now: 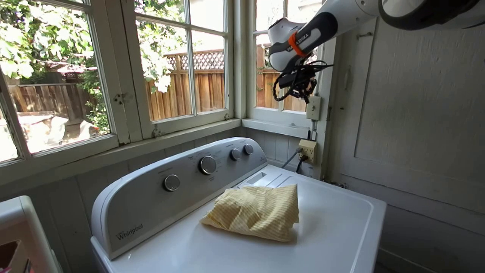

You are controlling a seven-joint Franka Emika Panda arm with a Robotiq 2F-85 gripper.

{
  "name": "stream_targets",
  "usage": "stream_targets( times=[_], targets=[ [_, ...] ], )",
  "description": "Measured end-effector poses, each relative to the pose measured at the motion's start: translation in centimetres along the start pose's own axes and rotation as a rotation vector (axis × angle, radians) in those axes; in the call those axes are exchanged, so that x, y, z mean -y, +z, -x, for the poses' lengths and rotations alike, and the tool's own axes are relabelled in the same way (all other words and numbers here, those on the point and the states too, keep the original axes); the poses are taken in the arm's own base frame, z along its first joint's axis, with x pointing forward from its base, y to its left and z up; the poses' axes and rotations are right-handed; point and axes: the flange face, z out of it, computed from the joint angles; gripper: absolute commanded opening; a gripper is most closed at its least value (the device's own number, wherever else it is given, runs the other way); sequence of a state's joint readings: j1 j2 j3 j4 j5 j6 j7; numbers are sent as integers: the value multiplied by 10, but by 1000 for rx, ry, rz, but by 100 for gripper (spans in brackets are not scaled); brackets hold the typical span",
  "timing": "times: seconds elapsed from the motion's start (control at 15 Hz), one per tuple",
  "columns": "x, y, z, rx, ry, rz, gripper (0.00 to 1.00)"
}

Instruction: Turn off the switch

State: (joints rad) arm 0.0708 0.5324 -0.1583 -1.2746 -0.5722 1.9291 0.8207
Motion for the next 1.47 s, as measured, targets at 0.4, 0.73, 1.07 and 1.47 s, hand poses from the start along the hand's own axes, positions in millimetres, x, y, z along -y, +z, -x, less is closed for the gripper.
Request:
stream_targets(
  times=[0.4, 0.73, 1.07, 1.47],
  targets=[
    [-11, 2, -11, -2, 22, 0, 0],
    [-15, 18, -18, 40, 22, -22, 0],
    [-14, 31, -25, 74, 48, -53, 0],
    [-25, 29, -36, 60, 76, -52, 0]
  ],
)
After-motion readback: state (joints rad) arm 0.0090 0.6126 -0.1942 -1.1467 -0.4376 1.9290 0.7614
